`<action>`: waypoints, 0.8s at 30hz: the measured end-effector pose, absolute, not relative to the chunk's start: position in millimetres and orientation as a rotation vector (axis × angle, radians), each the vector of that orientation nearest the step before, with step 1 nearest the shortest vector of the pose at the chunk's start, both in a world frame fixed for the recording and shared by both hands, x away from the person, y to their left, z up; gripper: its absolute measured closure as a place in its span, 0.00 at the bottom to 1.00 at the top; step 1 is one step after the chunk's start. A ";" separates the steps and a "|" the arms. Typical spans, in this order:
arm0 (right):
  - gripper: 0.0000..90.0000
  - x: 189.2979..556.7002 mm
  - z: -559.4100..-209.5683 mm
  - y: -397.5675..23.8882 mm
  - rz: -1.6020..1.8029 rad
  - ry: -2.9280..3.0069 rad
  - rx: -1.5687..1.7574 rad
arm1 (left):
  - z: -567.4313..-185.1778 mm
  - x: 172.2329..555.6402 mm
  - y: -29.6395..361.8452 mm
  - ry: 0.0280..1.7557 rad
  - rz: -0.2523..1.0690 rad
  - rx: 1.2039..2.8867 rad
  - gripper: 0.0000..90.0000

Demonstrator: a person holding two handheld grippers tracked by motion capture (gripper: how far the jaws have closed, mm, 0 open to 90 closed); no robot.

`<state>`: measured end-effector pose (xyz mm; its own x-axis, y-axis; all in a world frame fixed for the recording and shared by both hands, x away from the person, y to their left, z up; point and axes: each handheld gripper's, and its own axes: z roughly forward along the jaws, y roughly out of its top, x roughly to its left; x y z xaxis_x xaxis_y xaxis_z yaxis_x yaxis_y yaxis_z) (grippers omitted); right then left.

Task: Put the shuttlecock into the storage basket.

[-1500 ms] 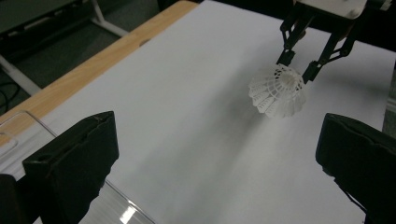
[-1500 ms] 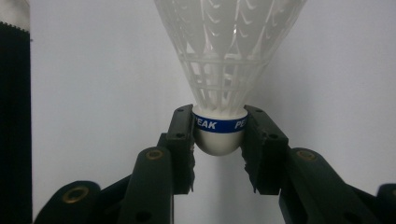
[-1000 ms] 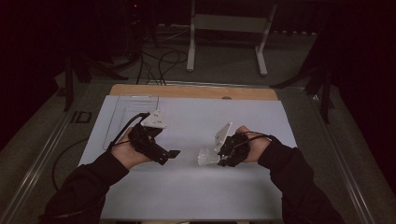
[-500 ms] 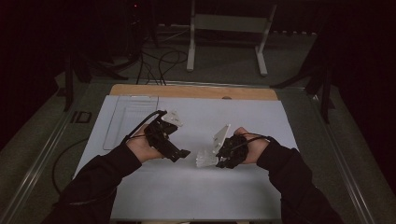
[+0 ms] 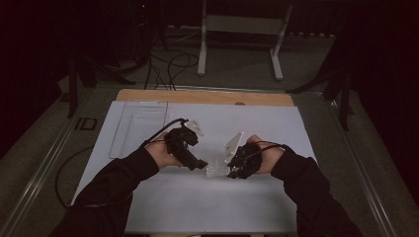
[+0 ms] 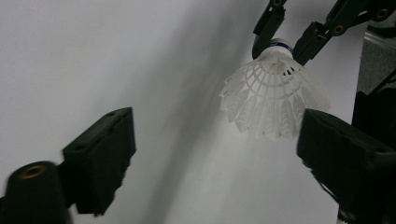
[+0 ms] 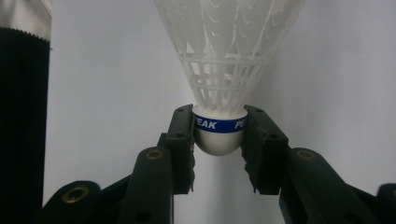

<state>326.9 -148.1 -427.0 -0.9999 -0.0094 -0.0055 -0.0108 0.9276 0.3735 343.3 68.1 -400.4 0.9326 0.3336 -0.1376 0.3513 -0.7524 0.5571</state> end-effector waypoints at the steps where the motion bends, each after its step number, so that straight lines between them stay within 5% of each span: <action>1: 0.73 326.4 -426.5 -147.7 0.597 3.079 -0.014 | -400.9 343.0 66.9 0.487 -0.045 2.487 0.17; 12: 0.73 322.8 -424.9 -146.2 0.598 3.071 -0.044 | -418.0 343.2 48.4 0.503 -0.156 2.570 0.25; 24: 0.73 319.9 -424.3 -145.6 0.612 3.065 -0.069 | -424.5 346.3 34.9 0.473 -0.179 2.598 0.57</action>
<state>319.9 -145.6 -424.3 -0.9989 -0.0403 -0.0239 -0.0464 0.9223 0.3837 346.3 34.9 -424.5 0.9314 0.2977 -0.2097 0.3619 -0.8199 0.4436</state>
